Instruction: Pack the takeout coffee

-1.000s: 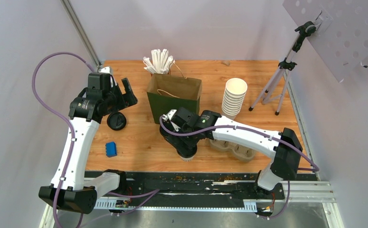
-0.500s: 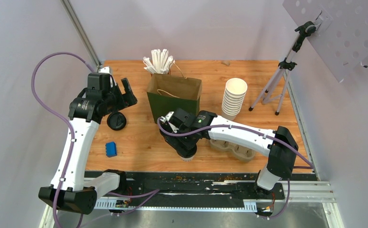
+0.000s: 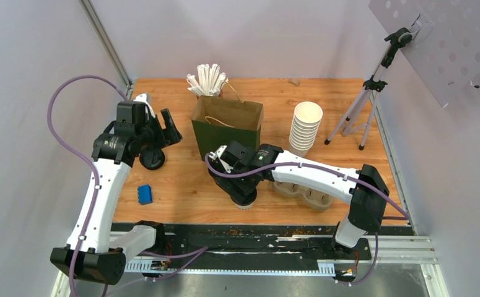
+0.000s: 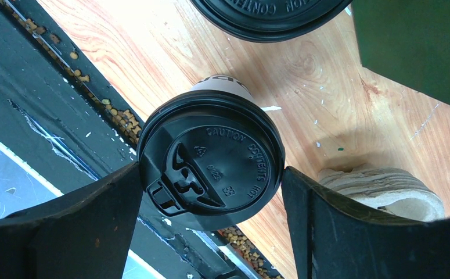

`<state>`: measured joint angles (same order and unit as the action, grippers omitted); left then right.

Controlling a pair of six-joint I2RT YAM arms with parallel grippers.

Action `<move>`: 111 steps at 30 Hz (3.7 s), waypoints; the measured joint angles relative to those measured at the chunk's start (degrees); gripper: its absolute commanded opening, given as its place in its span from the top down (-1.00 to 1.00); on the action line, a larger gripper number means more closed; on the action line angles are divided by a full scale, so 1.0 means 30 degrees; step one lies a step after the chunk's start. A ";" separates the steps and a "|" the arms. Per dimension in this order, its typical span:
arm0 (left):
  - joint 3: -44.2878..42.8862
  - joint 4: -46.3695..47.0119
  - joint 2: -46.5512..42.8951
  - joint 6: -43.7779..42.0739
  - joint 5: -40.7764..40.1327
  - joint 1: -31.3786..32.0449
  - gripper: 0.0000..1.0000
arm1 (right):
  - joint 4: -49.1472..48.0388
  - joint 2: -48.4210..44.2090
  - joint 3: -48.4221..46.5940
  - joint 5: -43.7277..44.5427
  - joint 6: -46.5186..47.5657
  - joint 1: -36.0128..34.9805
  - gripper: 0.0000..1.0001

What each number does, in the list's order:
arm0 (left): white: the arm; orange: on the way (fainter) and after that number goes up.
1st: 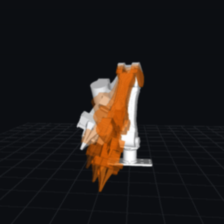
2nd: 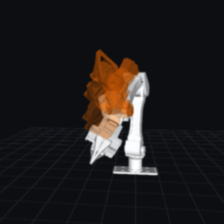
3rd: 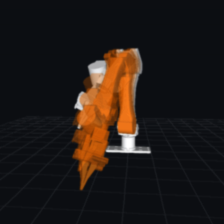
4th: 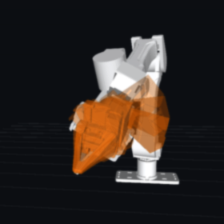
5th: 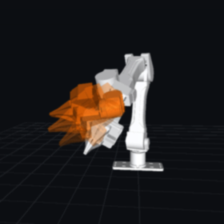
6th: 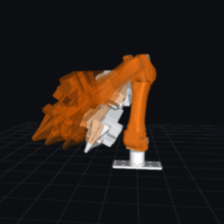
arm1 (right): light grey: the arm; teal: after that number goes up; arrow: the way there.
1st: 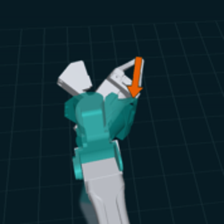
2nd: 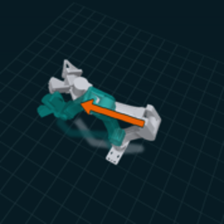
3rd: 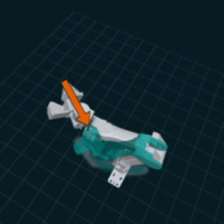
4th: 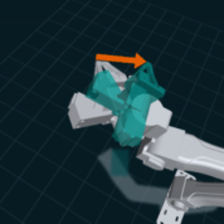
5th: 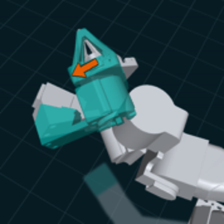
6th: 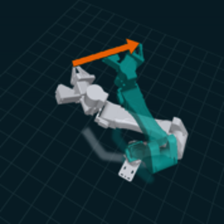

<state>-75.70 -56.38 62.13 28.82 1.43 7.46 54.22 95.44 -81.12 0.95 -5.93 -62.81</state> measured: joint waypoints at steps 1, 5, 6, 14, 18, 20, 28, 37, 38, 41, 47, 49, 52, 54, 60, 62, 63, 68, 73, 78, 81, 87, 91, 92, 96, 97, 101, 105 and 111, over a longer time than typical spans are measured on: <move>0.0525 0.0117 -0.0270 0.0022 0.0277 0.0000 -0.74 | 0.0007 -0.0007 0.0000 0.0007 0.0015 0.0000 -0.56; 0.3723 0.0976 -0.1960 0.0648 0.1814 0.0022 -0.61 | 0.0102 -0.0073 0.0029 0.0029 0.0015 0.0000 -0.54; 0.4503 0.1268 -0.2368 0.0889 0.2193 0.0066 -0.60 | 0.0146 -0.0124 0.0073 0.0036 0.0015 0.0000 -0.54; 1.1395 0.6907 -0.4626 0.5013 0.5399 0.1144 -0.61 | 0.0131 -0.1319 0.0801 0.0189 -0.0058 0.0000 -0.52; 1.2881 0.9777 -0.4014 0.6113 0.6098 0.1501 -0.61 | 0.0160 -0.1311 0.0954 0.0182 -0.0138 0.0000 -0.52; 1.3267 1.1023 -0.3599 0.6382 0.6404 0.1537 -0.60 | 0.0146 -0.1311 0.0954 0.0182 -0.0146 0.0000 -0.52; 1.4498 1.4367 -0.2390 0.7074 0.6972 0.2135 -0.53 | 0.0138 -0.1311 0.1056 0.0175 -0.0146 0.0000 -0.52; 1.4819 1.5438 -0.1457 0.7060 0.7147 0.2688 -0.35 | 0.0124 -0.1311 0.1064 0.0168 -0.0146 0.0000 -0.51; 1.4877 1.5460 -0.1421 0.7038 0.7147 0.2754 -0.35 | 0.0124 -0.1311 0.1071 0.0175 -0.0138 0.0000 -0.51; 1.4899 1.5475 -0.1297 0.6936 0.7147 0.2922 -0.33 | 0.0109 -0.1311 0.1129 0.0168 -0.0138 0.0000 -0.51; 1.4899 1.5518 -0.1071 0.6841 0.7155 0.3147 -0.09 | 0.0073 -0.1311 0.1166 0.0146 -0.0138 0.0080 -0.51; 1.4899 1.5511 -0.1020 0.6761 0.7162 0.3162 -0.01 | 0.0058 -0.1311 0.1166 0.0131 -0.0138 0.0095 -0.51; 1.4753 1.5278 -0.1042 0.6594 0.7118 0.3220 0.11 | 0.0058 -0.1311 0.1166 0.0102 -0.0131 0.0124 -0.51; 1.4404 1.4651 -0.1086 0.6368 0.6943 0.3235 0.21 | 0.0051 -0.1311 0.1166 0.0087 -0.0138 0.0124 -0.51; 1.3187 1.2393 -0.1311 0.5581 0.6062 0.3235 0.41 | 0.0044 -0.1311 0.1166 0.0080 -0.0131 0.0131 -0.51; 1.3005 1.1868 -0.1537 0.5399 0.5799 0.3235 0.42 | 0.0044 -0.1311 0.1166 0.0080 -0.0131 0.0131 -0.51; 1.2917 1.1504 -0.1698 0.5319 0.5632 0.3235 0.41 | 0.0044 -0.1311 0.1166 0.0087 -0.0131 0.0131 -0.51; 1.2174 0.9136 -0.2222 0.4816 0.4386 0.3235 0.41 | 0.0044 -0.1311 0.1166 0.0080 -0.0124 0.0146 -0.51; 1.0724 0.6506 -0.2616 0.3767 0.2936 0.2586 0.41 | 0.0036 -0.1311 0.1166 0.0022 -0.0051 0.0197 -0.51; 1.0462 0.4940 -0.3687 0.2732 0.2514 -0.0182 0.41 | 0.0029 -0.1311 0.1166 0.0000 0.0036 0.0211 -0.51; 1.0462 0.4371 -0.3687 0.2339 0.2295 -0.0991 0.42 | 0.0029 -0.1311 0.1166 -0.0007 0.0117 0.0211 -0.51; 1.0462 0.3993 -0.3366 0.1836 0.2004 -0.1909 0.40 | 0.0073 -0.1311 0.1166 0.0000 0.0437 0.0240 -0.51; 1.0506 0.4255 -0.3235 0.1814 0.1996 -0.2208 0.39 | 0.0131 -0.1333 0.1166 0.0007 0.0583 0.0284 -0.51; 1.0571 0.4386 -0.3228 0.1821 0.2018 -0.2295 0.38 | 0.0153 -0.1341 0.1166 0.0007 0.0605 0.0291 -0.51; 1.0870 0.4976 -0.3213 0.1916 0.2375 -0.2951 0.21 | 0.0306 -0.1406 0.1166 0.0015 0.0736 0.0379 -0.51; 1.0936 0.5107 -0.3213 0.1931 0.2412 -0.3045 0.15 | 0.0342 -0.1421 0.1166 0.0015 0.0758 0.0379 -0.51; 1.1067 0.5144 -0.3279 0.1989 0.2266 -0.3147 -0.20 | 0.0430 -0.1530 0.1166 0.0015 0.0889 0.0452 -0.51; 1.1213 0.4444 -0.3286 0.2127 0.2055 -0.3155 -0.47 | 0.0437 -0.1588 0.1166 0.0007 0.0962 0.0466 -0.51; 0.9551 0.1814 -0.3257 0.2200 0.1115 -0.3162 -0.67 | 0.0743 -0.1625 0.1151 0.0007 0.1035 0.0495 -0.51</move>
<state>-47.05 -50.94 52.36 35.42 4.78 -2.02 56.45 90.56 -77.67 0.97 -2.83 -61.32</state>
